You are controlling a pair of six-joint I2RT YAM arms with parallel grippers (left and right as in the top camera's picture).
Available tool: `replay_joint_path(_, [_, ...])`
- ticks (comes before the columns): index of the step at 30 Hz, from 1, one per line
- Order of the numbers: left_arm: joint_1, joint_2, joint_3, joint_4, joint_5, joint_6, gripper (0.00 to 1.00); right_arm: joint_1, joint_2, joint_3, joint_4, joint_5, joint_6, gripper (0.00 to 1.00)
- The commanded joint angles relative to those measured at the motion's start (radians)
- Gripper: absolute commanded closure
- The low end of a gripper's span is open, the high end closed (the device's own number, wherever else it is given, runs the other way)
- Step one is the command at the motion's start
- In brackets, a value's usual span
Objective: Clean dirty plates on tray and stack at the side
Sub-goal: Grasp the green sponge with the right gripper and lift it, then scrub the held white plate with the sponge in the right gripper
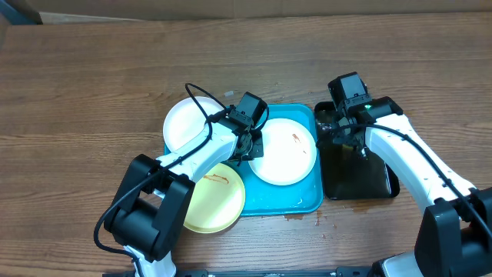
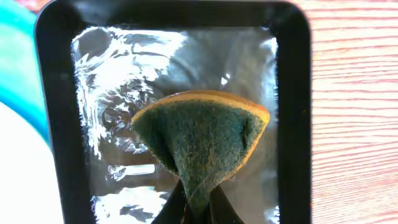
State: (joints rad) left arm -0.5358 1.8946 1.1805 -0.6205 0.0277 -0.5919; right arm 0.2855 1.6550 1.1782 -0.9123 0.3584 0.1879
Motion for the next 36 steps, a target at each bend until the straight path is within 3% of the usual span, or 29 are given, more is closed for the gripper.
replay_joint_path(1, [0.004,0.023,-0.001,-0.004,-0.007,0.013,0.96,-0.022,-0.011,0.015,-0.035,0.171,0.162,0.96])
replay_joint_path(2, [0.004,0.023,-0.001,-0.007,-0.007,0.013,0.96,-0.029,-0.011,0.015,-0.019,0.129,0.191,0.96])
replay_joint_path(4, [0.004,0.023,-0.001,-0.011,-0.007,0.013,0.96,-0.032,-0.006,0.014,0.005,0.006,0.096,0.96])
replay_joint_path(5, [0.004,0.023,-0.001,-0.012,-0.007,0.013,0.96,-0.032,-0.005,0.014,-0.012,0.043,0.05,0.96])
replay_joint_path(8, [0.004,0.023,-0.001,-0.011,-0.007,0.012,0.96,-0.039,-0.005,0.014,-0.013,0.126,0.183,0.96])
replay_joint_path(10, [0.004,0.023,-0.001,-0.011,0.0,0.012,0.96,-0.039,0.0,0.014,0.006,0.058,0.036,0.96])
replay_joint_path(11, [0.004,0.023,-0.001,-0.011,0.0,0.012,0.96,-0.039,0.001,0.014,-0.01,0.114,0.034,0.96])
replay_joint_path(13, [0.004,0.023,-0.001,-0.011,0.0,0.012,0.96,-0.047,0.001,0.014,-0.015,0.16,0.211,0.96])
replay_joint_path(14, [0.004,0.023,-0.001,-0.011,0.0,0.012,0.96,-0.047,0.005,0.013,0.024,0.014,0.103,0.96])
replay_joint_path(15, [0.004,0.023,-0.001,-0.011,0.0,0.013,0.96,-0.047,0.009,0.013,0.019,0.019,0.025,0.96])
replay_joint_path(16, [0.004,0.023,-0.001,-0.011,0.0,0.012,0.96,-0.047,0.009,0.013,0.002,0.076,0.037,0.96])
replay_joint_path(17, [0.004,0.023,-0.001,-0.011,0.0,0.012,0.96,-0.056,0.008,0.013,-0.006,0.124,0.146,0.96])
replay_joint_path(19, [0.004,0.023,-0.001,-0.011,-0.001,0.013,0.96,-0.069,0.008,0.013,0.03,0.01,0.223,0.96])
replay_joint_path(21, [0.009,0.023,-0.001,-0.01,-0.002,0.013,0.96,-0.07,0.01,0.013,0.053,-0.136,0.06,0.96])
replay_joint_path(22, [0.013,0.023,-0.001,-0.01,-0.002,0.013,0.96,-0.07,0.01,0.013,0.045,-0.119,0.023,0.96])
replay_joint_path(25, [0.034,0.023,-0.001,-0.011,0.0,0.012,0.96,-0.077,0.01,0.013,0.024,-0.047,0.025,0.96])
replay_joint_path(36, [0.062,0.023,-0.001,-0.03,-0.001,0.035,0.96,-0.051,0.009,0.042,0.069,-0.223,-0.04,0.96])
